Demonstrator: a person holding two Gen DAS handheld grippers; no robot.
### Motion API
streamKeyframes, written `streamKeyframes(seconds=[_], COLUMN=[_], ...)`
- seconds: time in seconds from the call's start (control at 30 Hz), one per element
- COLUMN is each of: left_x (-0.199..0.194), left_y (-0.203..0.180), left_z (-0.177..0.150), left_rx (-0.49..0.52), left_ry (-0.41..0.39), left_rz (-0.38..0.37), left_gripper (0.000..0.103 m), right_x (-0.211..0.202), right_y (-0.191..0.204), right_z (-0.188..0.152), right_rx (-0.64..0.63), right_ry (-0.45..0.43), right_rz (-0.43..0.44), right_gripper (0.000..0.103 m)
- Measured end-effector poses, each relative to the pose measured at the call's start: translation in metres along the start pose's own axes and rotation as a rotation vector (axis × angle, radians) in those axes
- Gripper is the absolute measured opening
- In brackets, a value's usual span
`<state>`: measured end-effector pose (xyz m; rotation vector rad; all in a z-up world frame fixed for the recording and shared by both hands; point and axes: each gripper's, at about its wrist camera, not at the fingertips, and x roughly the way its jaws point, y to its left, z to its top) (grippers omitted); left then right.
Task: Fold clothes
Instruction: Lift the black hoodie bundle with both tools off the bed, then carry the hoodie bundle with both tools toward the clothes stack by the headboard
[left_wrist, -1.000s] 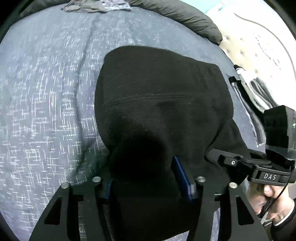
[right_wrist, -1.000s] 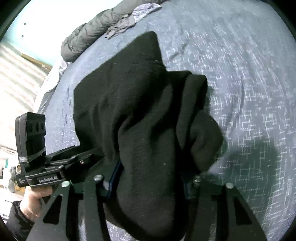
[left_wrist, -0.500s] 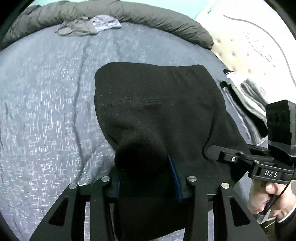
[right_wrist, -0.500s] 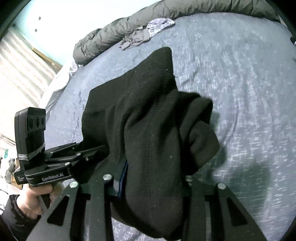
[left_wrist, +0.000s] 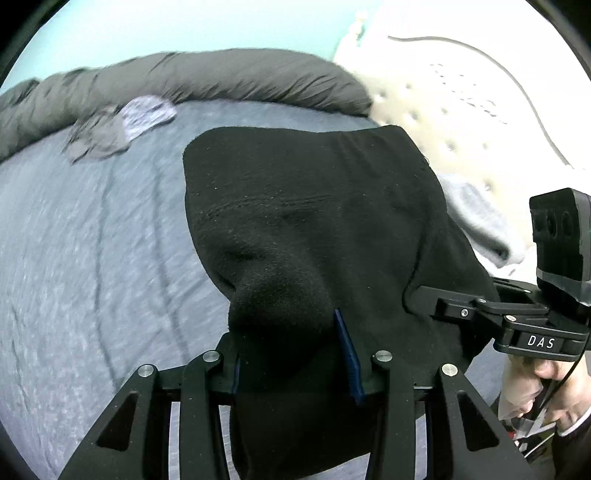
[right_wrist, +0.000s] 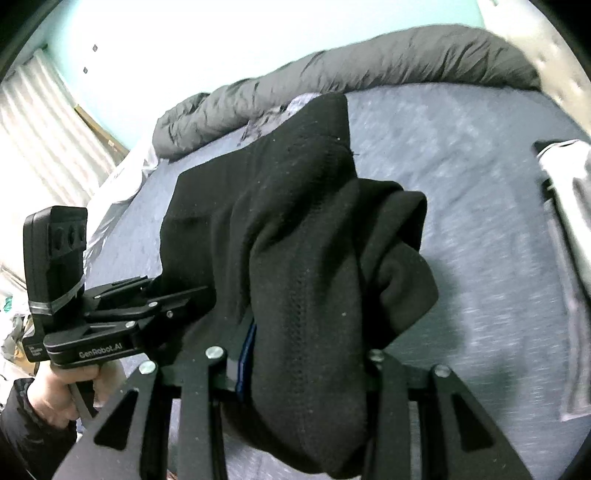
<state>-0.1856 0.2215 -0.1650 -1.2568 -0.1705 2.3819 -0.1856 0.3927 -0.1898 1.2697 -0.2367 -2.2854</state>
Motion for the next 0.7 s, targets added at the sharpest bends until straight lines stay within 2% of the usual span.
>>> streamKeyframes(seconds=[0.37, 0.7], left_x=[0.019, 0.054], left_y=[-0.129, -0.225], left_z=[0.075, 0.123], left_rx=[0.075, 0.110], left_ry=[-0.034, -0.029], left_rz=[-0.099, -0.168], left_gripper=[0.045, 0.044], right_x=[-0.133, -0.197], right_y=[-0.080, -0.153], right_z=[0.042, 0.062], right_rx=[0.020, 0.038], right_ry=[-0.068, -0.084], right_rz=[-0.107, -0.168], right_gripper=[0.037, 0.037])
